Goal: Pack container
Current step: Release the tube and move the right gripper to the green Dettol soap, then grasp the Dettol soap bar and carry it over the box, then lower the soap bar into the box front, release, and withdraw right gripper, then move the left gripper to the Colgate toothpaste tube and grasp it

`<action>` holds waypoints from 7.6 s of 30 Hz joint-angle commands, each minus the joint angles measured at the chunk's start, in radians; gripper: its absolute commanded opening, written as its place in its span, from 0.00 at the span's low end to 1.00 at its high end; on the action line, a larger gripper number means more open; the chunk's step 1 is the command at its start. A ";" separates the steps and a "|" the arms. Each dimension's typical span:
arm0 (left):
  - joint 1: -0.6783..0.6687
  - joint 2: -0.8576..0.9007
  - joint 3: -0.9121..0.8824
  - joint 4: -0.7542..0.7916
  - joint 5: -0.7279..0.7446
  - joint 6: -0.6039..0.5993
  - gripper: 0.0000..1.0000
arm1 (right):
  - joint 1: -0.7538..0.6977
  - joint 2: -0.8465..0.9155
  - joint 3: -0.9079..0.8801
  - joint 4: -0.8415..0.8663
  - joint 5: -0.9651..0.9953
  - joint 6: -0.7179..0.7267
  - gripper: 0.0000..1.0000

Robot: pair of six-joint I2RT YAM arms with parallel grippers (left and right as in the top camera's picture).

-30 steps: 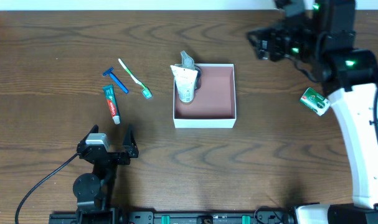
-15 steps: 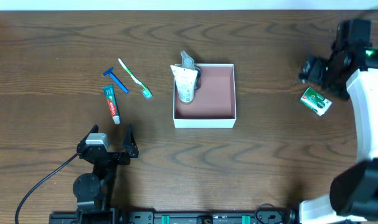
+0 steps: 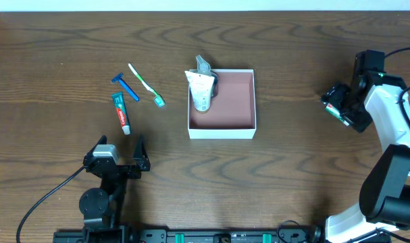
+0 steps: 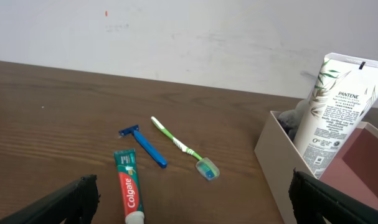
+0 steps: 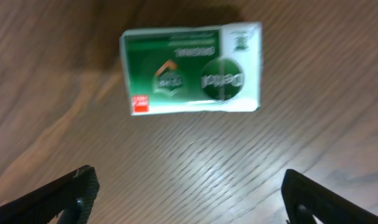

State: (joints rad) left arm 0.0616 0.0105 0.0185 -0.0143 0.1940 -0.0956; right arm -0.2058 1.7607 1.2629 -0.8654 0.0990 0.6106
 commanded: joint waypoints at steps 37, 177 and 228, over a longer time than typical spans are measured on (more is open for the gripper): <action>0.001 -0.005 -0.014 -0.038 0.004 0.016 0.98 | -0.094 0.237 -0.082 0.338 -0.130 -0.170 0.97; 0.001 -0.005 -0.014 -0.038 0.003 0.017 0.98 | 0.159 -0.395 -0.032 0.280 0.175 -0.063 0.99; 0.128 1.422 1.083 -0.629 0.076 -0.006 0.98 | 0.113 -0.210 -0.032 0.244 0.136 -0.069 0.99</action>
State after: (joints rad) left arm 0.1848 1.3746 1.0889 -0.6342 0.2771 -0.1001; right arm -0.0837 1.5459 1.2274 -0.6201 0.2317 0.5545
